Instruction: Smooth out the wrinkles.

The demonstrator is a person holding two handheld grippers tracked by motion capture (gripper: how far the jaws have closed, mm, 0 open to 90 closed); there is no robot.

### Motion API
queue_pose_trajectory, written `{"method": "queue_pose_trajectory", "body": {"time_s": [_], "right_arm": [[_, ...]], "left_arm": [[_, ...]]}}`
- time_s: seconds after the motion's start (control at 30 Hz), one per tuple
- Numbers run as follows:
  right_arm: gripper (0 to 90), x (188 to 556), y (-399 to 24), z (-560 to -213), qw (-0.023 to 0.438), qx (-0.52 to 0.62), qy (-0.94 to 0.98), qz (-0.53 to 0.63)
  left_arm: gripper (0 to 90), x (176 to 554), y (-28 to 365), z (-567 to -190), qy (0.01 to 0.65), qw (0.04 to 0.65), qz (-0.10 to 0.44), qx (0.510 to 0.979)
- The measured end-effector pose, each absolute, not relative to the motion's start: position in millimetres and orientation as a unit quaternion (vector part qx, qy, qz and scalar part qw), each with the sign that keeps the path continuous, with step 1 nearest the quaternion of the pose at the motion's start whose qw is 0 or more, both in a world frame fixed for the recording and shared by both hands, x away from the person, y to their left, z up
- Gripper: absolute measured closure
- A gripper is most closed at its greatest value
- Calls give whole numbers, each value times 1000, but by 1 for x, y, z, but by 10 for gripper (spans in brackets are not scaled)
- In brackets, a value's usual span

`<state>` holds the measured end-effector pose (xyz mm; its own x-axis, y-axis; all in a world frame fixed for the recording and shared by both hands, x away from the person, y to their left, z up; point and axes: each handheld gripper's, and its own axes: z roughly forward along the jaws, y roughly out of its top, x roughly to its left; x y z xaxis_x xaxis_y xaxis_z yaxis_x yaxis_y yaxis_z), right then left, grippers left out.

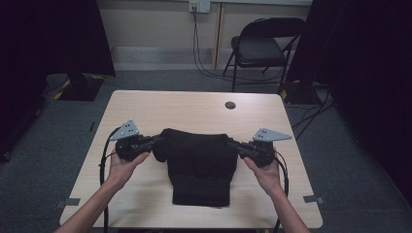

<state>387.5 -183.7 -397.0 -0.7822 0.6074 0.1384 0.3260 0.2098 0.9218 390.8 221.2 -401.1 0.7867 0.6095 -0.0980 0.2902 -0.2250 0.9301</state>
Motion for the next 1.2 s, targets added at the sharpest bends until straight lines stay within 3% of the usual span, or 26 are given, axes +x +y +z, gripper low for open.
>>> {"method": "queue_pose_trajectory", "body": {"time_s": [0.17,0.37,0.6,0.9,1.07,1.2], "right_arm": [[858,373,-182,-421,111,312,781,529],[850,358,-186,-417,124,308,781,528],[790,338,-182,-440,114,300,818,477],[567,315,-190,-446,98,298,822,475],[640,314,-187,-434,106,290,809,500],[681,329,-156,-443,86,276,830,477]], "left_arm": [[860,375,217,-414,287,538,128,783],[859,357,218,-408,273,550,127,779],[836,346,213,-437,274,513,89,809],[670,328,224,-428,274,540,82,792],[651,335,215,-430,281,533,78,794],[629,347,188,-445,259,488,74,830]]}}
